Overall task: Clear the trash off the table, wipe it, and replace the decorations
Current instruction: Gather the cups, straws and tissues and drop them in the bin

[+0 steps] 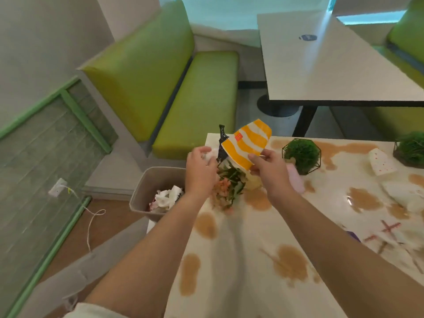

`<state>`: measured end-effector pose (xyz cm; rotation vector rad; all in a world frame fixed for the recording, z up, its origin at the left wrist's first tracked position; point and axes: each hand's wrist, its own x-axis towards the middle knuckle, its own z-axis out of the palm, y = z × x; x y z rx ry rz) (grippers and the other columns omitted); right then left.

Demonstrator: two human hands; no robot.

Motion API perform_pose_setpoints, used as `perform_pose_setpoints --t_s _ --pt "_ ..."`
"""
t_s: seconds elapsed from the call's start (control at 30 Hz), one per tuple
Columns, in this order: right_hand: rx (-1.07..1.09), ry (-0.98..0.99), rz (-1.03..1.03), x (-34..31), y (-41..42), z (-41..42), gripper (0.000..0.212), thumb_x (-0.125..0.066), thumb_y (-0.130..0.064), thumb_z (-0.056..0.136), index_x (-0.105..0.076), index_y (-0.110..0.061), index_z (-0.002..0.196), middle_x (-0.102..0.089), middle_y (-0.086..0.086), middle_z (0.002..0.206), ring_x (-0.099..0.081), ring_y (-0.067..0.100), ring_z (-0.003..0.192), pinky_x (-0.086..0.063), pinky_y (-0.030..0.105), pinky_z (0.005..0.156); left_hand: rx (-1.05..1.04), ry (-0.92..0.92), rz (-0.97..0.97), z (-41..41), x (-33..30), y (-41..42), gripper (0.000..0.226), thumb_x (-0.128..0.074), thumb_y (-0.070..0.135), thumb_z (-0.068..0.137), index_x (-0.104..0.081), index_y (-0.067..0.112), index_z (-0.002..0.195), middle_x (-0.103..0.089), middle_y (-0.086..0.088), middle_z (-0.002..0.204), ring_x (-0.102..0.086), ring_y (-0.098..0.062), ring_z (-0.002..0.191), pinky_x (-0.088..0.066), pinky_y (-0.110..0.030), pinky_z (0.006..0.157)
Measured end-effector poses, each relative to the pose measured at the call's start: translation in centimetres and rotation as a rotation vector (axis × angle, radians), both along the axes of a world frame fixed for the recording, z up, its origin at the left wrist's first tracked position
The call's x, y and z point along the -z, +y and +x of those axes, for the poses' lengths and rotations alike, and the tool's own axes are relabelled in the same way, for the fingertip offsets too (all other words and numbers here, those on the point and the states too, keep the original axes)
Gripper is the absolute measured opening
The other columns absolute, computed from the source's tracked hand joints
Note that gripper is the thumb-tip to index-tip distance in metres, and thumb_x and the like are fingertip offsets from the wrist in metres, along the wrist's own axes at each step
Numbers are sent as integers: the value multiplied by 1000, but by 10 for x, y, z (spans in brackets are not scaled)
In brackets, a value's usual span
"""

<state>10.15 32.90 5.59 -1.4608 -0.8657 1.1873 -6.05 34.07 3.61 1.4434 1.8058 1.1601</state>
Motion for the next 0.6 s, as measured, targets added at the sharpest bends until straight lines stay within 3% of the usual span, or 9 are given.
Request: perform_pose_setpoints --t_s 0.17,0.27,0.37,0.47,0.53,0.6 --pt "-103 -49 -5 15 2 -90 27 -66 -22 92 -58 -14 117 -65 1 100 -63 14 79 -50 24 63 -137 -37 -105 -101 29 -10 26 -61 33 93 -59 19 115 -40 1 114 -53 -9 88 -47 -26 80" --pt "-152 -154 -38 35 5 -130 28 -68 -22 90 -60 -15 116 -68 3 103 -65 18 87 -55 31 72 -194 27 -222 -146 51 -15 26 -63 34 91 -62 23 114 -41 -1 115 -53 -15 86 -47 -32 82" --pt "-173 -237 -52 56 4 -161 29 -69 -22 89 -62 -15 115 -67 4 101 -64 19 87 -49 25 66 -225 60 -279 -182 71 -16 26 -63 29 91 -60 21 116 -47 -5 121 -52 -16 87 -48 -33 84" --pt "-186 -271 -120 74 5 -184 30 -70 -25 89 -61 -17 116 -68 3 103 -66 20 93 -55 33 79 -199 63 -327 -208 90 -17 35 -64 25 91 -55 17 124 -53 -6 123 -55 -15 93 -43 -27 79" --pt "-190 -305 -161 85 7 -196 31 -70 -26 89 -61 -16 117 -68 1 104 -66 19 95 -56 39 87 -168 53 -410 -221 100 -19 43 -63 29 92 -50 18 132 -56 -4 128 -58 -18 108 -41 -27 83" --pt "-195 -324 -173 95 11 -206 27 -69 -25 90 -62 -17 115 -67 -1 103 -65 16 94 -55 36 86 -145 91 -463 -231 106 -22 43 -60 33 94 -50 19 133 -58 -2 130 -57 -19 115 -41 -28 85"
